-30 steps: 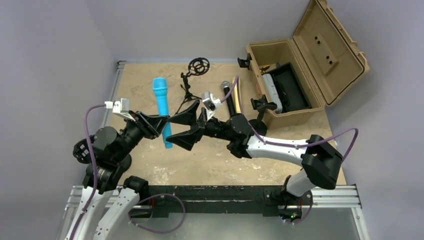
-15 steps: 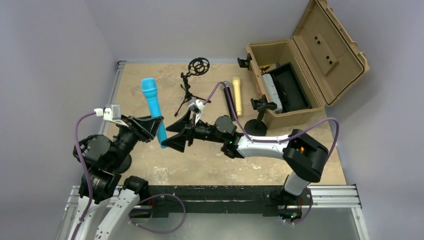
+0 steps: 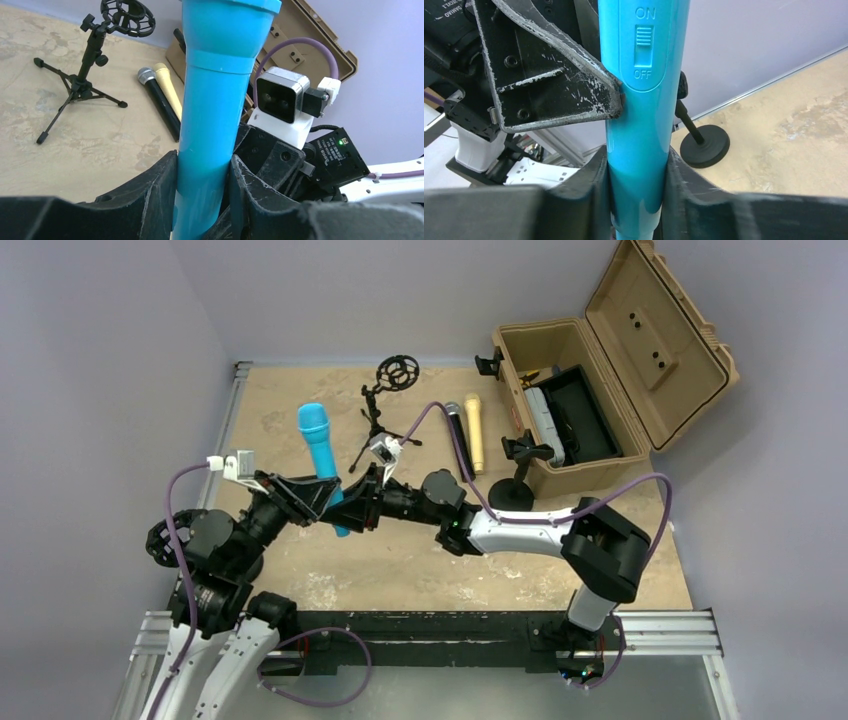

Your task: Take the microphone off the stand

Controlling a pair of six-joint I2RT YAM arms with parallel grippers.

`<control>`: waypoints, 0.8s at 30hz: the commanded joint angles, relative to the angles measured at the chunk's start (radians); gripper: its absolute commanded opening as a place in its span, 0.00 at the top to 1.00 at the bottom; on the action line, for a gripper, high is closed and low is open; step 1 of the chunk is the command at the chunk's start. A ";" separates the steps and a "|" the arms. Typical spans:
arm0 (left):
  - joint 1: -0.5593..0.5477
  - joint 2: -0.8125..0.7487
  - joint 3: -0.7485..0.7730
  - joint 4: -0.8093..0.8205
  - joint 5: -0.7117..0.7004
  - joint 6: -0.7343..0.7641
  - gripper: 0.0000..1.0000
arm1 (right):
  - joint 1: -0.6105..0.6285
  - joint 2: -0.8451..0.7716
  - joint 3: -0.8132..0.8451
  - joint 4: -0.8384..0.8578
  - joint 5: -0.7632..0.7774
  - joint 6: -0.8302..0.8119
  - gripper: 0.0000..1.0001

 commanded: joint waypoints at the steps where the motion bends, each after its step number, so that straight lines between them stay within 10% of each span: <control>1: -0.003 -0.001 0.022 0.007 0.027 0.001 0.90 | 0.012 -0.063 -0.011 0.059 0.061 -0.024 1.00; 5: -0.003 0.047 0.150 -0.197 -0.035 0.119 0.24 | 0.009 -0.117 -0.052 0.000 0.150 -0.045 1.00; 7: -0.003 0.069 0.211 -0.282 -0.076 0.175 0.08 | 0.007 -0.148 -0.074 -0.044 0.200 -0.064 1.00; 24: -0.003 -0.007 0.416 -0.413 -0.280 0.403 0.00 | -0.005 -0.353 -0.418 -0.474 0.475 0.096 1.00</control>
